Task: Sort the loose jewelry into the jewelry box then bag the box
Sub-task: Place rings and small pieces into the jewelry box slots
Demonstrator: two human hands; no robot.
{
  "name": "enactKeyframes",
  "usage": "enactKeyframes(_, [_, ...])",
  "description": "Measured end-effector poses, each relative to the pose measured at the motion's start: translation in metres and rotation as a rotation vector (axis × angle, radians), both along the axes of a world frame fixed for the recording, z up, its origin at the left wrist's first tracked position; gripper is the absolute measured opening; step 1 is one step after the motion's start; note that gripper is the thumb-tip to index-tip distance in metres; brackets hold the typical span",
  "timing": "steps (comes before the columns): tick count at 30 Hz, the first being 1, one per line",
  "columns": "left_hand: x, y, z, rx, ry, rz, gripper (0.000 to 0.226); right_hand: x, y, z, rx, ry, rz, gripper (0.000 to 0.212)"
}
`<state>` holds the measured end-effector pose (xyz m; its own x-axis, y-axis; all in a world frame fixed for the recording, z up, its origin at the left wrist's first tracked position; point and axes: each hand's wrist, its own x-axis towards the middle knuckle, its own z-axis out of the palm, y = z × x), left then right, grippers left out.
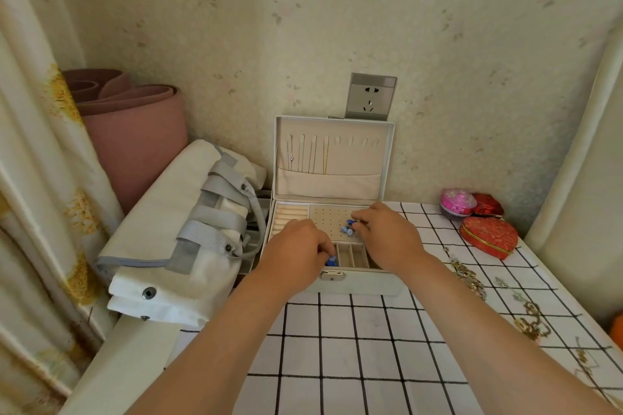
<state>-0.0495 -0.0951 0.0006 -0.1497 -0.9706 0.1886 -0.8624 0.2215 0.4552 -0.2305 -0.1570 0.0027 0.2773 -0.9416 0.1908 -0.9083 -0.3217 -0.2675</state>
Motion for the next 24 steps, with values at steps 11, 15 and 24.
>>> enactKeyframes(11, [0.008,-0.001,0.014,0.005,0.310,0.055,0.023,0.007,0.004,0.006,0.100,-0.228,0.001,0.016])
enactKeyframes(15, [0.009,-0.001,0.019,0.020,0.455,0.116,0.025,0.011,0.005,0.011,0.179,-0.541,0.046,0.019])
enactKeyframes(24, [0.001,0.003,0.028,0.114,0.825,0.093,0.017,0.021,0.023,0.037,0.346,-0.877,0.157,0.020])
